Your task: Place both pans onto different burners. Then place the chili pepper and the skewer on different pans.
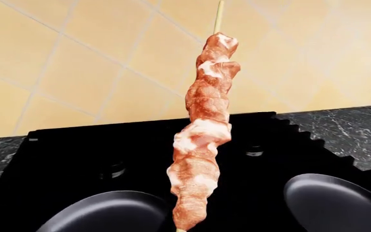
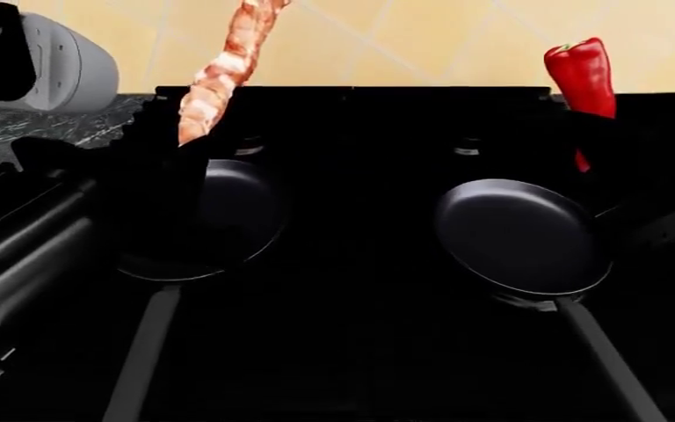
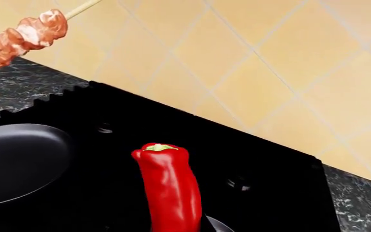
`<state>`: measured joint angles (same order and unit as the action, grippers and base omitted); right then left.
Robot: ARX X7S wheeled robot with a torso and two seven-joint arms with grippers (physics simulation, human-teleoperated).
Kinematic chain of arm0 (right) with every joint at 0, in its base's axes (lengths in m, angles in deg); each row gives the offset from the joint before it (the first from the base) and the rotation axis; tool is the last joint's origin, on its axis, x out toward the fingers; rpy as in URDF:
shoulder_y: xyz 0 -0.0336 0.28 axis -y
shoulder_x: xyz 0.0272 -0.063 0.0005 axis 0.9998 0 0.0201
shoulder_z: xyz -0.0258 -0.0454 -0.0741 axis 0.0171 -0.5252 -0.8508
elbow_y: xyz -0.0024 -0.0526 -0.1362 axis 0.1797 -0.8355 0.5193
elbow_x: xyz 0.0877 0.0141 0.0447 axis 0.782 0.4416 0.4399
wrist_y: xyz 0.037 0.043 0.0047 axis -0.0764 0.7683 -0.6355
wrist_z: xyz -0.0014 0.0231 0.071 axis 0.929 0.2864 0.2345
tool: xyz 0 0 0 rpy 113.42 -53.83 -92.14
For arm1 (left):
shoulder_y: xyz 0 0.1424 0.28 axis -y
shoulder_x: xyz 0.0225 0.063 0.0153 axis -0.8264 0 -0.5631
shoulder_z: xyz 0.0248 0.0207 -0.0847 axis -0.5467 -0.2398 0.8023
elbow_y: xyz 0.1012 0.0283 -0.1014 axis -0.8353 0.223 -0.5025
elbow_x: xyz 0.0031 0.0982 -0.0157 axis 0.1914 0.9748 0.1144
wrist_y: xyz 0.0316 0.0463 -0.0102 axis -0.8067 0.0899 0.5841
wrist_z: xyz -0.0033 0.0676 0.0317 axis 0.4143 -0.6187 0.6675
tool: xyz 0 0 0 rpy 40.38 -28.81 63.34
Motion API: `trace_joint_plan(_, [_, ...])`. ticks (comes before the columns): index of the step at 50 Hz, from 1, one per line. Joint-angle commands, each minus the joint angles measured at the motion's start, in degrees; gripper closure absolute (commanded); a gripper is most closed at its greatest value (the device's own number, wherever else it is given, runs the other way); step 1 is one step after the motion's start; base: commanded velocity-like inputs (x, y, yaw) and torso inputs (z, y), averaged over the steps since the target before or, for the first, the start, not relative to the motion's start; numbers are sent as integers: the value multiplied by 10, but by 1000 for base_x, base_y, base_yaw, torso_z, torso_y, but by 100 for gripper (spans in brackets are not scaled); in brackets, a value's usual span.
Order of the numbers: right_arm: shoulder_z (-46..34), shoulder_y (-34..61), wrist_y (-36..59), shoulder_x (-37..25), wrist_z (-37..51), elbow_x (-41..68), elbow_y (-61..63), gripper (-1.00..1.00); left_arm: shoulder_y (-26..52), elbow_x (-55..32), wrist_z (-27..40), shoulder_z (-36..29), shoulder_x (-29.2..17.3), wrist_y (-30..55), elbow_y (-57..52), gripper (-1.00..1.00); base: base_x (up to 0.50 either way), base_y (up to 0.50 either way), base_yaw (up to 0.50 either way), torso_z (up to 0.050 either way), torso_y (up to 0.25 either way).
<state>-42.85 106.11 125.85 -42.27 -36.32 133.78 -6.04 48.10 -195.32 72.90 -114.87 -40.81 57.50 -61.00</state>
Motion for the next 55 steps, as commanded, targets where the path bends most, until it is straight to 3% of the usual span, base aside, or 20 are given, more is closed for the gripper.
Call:
trace_joint_plan(1, [13, -22, 5, 4, -12, -16, 9, 100, -12, 16, -1, 6, -4, 12, -8, 100, 0, 0, 0, 0, 0])
trace_joint_plan(13, [15, -24, 9, 7, -16, -20, 8, 100, -6, 10, 6, 1, -3, 13, -7, 100, 0, 0, 0, 0, 1])
trace_joint_plan(35, [18, -29, 21, 17, -42, -42, -10, 100, 188, -248, 117, -104, -19, 133, 116, 100, 0, 0, 0, 0, 0])
trace_joint_plan(55, [21, -14, 42, 25, -36, -36, -25, 100, 247, -309, 131, -180, -79, 171, 136, 100, 0, 0, 0, 0, 0])
